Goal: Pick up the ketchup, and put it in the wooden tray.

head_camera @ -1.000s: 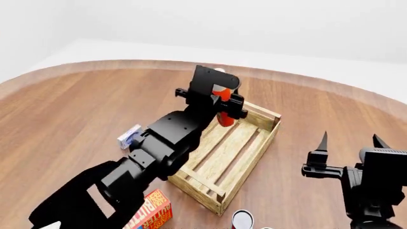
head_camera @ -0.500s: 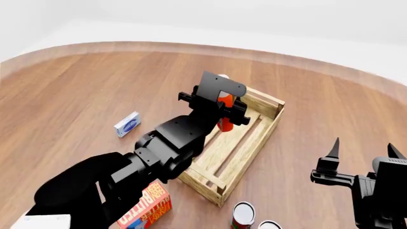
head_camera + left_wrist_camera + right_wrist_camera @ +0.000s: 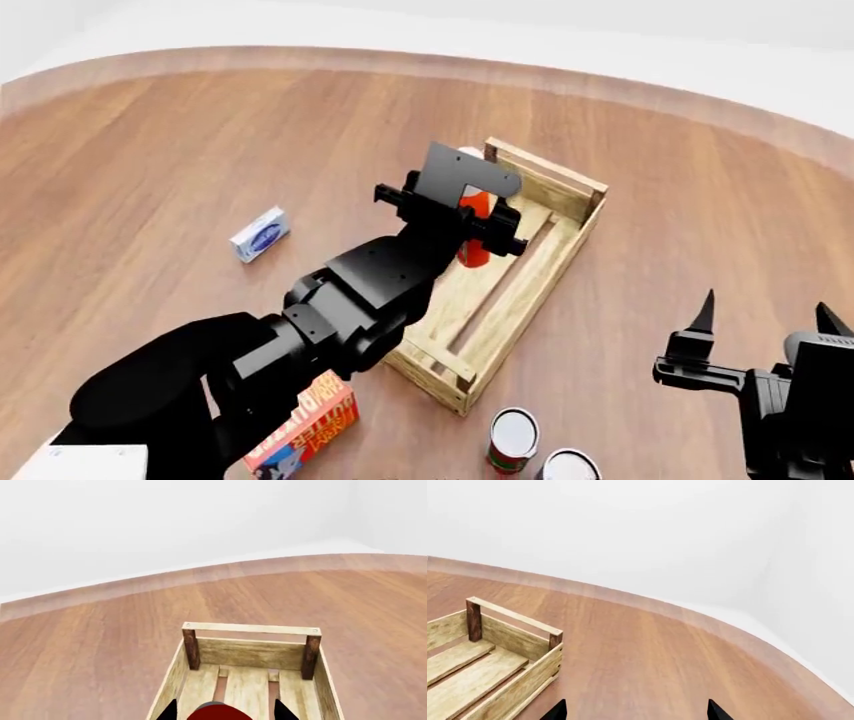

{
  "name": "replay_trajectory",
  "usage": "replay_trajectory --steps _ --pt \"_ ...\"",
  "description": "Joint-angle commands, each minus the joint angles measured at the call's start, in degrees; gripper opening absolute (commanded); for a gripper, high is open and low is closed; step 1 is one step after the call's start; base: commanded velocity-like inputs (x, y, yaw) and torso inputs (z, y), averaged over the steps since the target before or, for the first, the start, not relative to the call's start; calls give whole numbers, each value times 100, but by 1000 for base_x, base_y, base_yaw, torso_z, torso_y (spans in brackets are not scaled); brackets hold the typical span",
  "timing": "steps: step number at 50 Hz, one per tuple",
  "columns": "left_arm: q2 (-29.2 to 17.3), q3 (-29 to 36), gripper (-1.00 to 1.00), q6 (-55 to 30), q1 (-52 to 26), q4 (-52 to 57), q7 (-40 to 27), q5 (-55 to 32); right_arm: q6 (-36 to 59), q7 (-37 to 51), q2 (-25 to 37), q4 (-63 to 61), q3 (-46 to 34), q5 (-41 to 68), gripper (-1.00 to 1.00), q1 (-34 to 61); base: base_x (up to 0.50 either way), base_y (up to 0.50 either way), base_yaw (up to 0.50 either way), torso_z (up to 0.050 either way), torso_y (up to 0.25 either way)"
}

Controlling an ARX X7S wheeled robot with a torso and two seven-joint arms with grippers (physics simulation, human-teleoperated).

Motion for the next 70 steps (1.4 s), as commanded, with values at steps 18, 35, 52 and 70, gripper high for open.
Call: replay_trajectory --steps 18,35,52,70 --pt "5 -45 -100 43 -33 -48 -22 137 -17 35 18 4 -11 19 100 -8 0 0 0 0 -92" --pt "5 -49 -100 40 -1 -79 -29 191 -26 61 29 6 -19 25 100 -10 -1 0 0 0 -78" --pt "5 -62 -100 147 166 -194 -68 346 12 127 25 -3 -15 27 100 -4 0 0 0 0 -3" --pt "5 -71 -100 234 326 -207 -153 460 114 232 21 -27 -12 19 100 10 0 0 0 0 0"
